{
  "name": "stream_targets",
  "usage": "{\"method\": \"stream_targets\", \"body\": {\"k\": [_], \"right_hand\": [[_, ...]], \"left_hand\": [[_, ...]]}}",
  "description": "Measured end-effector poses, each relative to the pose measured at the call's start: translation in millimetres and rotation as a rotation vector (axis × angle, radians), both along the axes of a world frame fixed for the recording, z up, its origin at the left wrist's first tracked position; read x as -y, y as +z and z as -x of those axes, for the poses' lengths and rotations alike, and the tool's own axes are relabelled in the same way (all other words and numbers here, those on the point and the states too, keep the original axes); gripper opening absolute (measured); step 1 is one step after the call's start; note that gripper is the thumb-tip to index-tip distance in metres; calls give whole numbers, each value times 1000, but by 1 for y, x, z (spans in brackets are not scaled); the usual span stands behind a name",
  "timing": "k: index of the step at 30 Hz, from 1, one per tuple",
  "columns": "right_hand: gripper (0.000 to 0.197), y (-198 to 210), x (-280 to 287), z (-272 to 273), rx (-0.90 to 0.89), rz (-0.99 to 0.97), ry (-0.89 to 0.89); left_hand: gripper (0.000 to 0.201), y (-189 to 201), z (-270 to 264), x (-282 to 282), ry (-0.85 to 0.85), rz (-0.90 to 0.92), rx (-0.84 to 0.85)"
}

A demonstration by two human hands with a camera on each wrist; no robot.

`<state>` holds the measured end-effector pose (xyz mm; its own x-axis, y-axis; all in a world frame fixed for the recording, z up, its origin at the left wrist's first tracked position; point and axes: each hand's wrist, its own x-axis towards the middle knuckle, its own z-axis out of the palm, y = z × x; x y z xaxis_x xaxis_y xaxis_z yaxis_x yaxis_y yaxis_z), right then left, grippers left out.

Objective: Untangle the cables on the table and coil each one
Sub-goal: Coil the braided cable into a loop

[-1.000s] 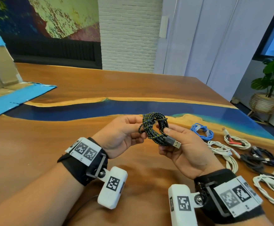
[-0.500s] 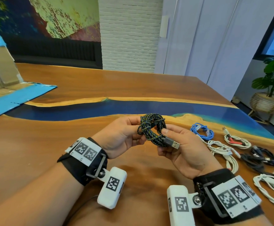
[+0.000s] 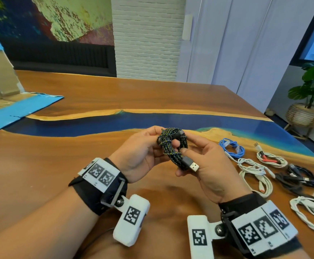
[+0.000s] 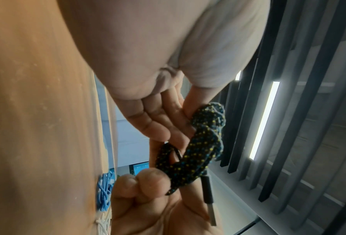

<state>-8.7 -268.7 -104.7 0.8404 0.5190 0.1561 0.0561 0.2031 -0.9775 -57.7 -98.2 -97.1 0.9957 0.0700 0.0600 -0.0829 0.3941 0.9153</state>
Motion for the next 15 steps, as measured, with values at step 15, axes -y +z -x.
{"method": "stream_targets", "body": {"k": [15], "right_hand": [[24,3,2,2,206,-72,-115]], "left_hand": [[30,0,6,3,-23,-52,3]]}}
